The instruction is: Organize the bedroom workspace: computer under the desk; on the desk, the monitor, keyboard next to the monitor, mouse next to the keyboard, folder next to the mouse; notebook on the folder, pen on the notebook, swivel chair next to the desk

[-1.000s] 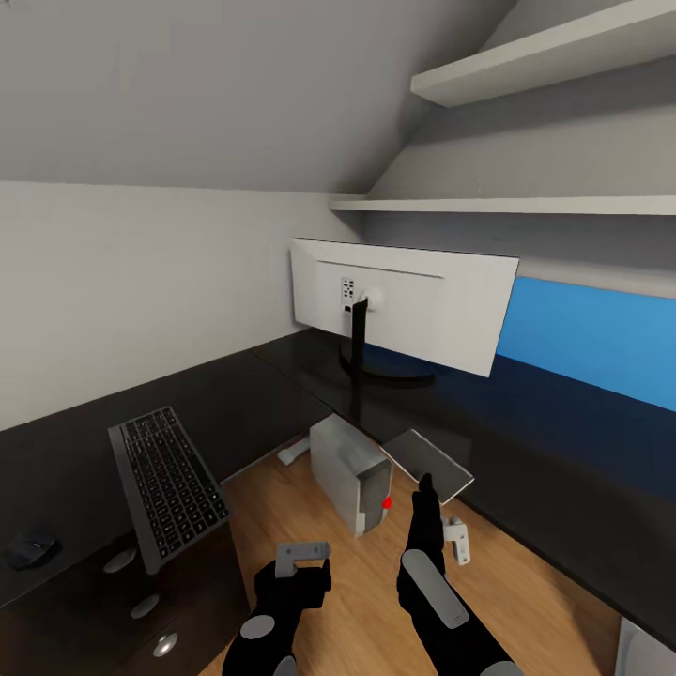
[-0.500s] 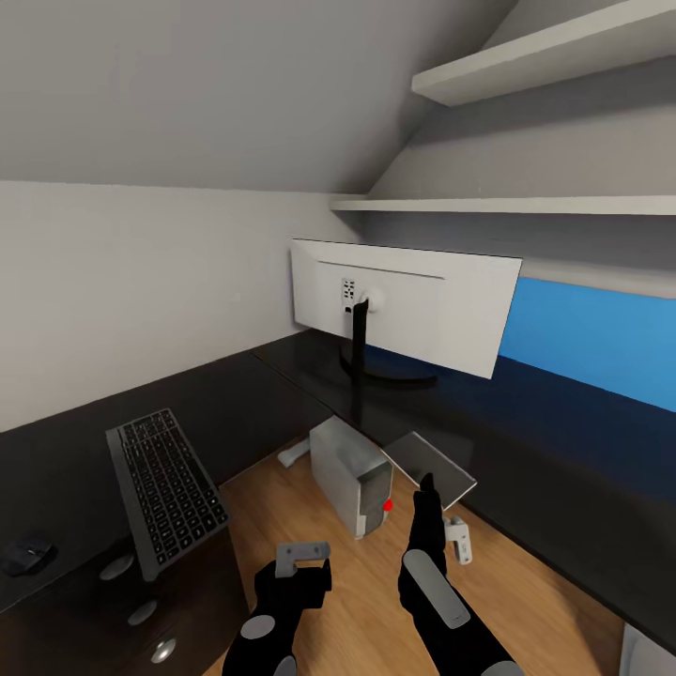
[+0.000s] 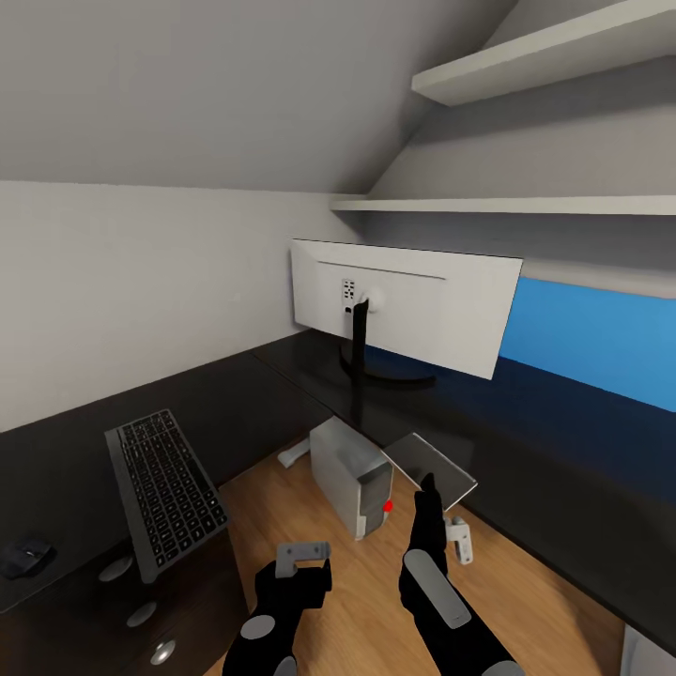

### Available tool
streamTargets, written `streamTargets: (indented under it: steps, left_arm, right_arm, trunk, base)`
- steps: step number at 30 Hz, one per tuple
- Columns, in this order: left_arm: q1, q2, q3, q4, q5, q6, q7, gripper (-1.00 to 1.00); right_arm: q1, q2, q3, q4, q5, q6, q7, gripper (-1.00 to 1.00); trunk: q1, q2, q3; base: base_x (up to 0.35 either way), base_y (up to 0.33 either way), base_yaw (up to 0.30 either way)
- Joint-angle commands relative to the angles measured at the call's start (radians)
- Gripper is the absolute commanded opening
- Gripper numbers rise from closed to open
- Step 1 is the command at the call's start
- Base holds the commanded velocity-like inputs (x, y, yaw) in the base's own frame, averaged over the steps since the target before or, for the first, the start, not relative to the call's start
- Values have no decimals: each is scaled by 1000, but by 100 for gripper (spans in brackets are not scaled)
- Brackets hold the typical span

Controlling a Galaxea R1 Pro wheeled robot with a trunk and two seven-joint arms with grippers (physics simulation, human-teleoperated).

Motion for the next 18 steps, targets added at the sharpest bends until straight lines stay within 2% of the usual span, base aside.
streamTargets:
  steps: [1, 10, 11, 18]
  left_arm:
    - [-1, 0, -2, -1, 10, 2, 10, 100]
    - [-1, 0, -2, 0, 11, 2, 10, 100]
    - [-1, 0, -2, 0, 11, 2, 10, 100]
    - [-1, 0, -2, 1, 10, 2, 10, 100]
  right_arm:
    - [-1, -1, 3, -1, 2, -5, -8, 100]
    - [-1, -1, 0, -2, 2, -5, -8, 100]
    - [-1, -1, 0, -2, 2, -5, -8, -100]
    - [-1, -1, 2, -3, 3, -6, -8, -100]
  trunk:
    - [0, -1, -1]
    - [0, -1, -1]
    - [0, -1, -1]
    - [0, -1, -1]
  base:
    - [0, 0, 0]
    - [0, 0, 0]
    - [0, 0, 0]
    - [0, 0, 0]
